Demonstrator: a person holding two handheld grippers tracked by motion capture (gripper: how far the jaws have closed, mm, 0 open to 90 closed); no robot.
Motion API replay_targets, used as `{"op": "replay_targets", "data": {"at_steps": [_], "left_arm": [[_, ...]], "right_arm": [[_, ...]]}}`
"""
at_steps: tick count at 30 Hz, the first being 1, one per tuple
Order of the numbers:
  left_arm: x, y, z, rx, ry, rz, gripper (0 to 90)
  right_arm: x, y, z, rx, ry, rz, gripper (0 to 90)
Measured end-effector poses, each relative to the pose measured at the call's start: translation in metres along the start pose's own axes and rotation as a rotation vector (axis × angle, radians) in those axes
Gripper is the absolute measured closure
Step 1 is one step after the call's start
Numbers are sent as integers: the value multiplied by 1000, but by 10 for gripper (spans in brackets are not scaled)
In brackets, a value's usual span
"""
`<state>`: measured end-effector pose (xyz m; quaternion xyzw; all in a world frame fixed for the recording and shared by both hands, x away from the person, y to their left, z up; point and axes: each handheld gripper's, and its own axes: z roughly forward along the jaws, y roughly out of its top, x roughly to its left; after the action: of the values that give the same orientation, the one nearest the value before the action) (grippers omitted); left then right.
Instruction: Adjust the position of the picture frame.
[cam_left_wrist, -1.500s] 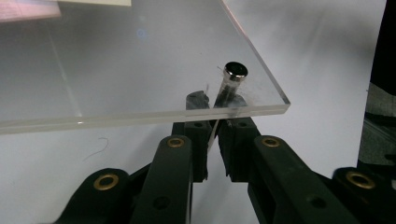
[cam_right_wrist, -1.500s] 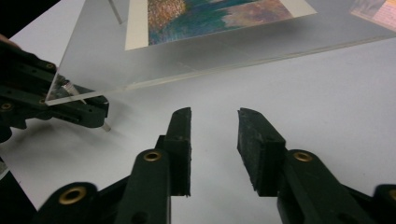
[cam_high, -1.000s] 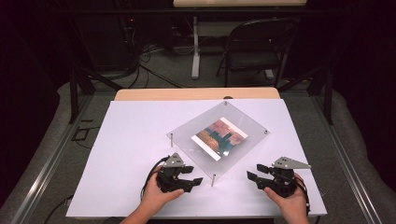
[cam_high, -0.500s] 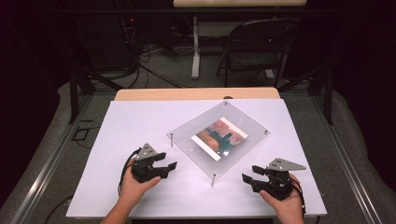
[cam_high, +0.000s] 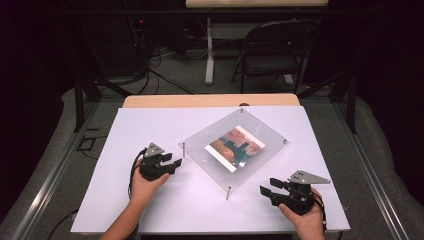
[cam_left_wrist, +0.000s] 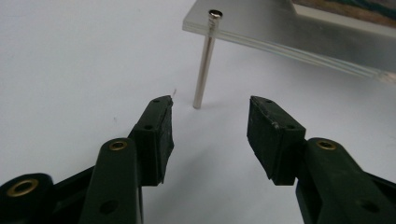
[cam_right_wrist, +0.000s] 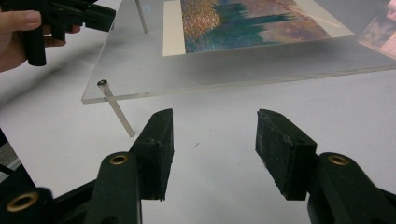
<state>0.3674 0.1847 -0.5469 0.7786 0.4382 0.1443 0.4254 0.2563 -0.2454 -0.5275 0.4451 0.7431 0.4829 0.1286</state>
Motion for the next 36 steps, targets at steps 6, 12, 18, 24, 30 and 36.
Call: {"op": "replay_targets", "data": {"at_steps": [6,12,18,24,30,36], "left_arm": [[3,8,20,24,7,2,558],[1,14,32,24,10,26,602],[2,17,44,22,1,36,678],[0,20,50,36,10,56,756],[0,22,50,42,25,67,836],[4,24,47,33,-26,24,836]], "right_arm": [[5,-1,7,11,4,-15,498],[12,-2,10,7,13,-35,528],[14,-1,8,-21,36,-23,586],[18,-4,8,14,40,-34,595],[23,-8,9,22,30,-36,593],[31,-12,13,50,54,-46,621]]}}
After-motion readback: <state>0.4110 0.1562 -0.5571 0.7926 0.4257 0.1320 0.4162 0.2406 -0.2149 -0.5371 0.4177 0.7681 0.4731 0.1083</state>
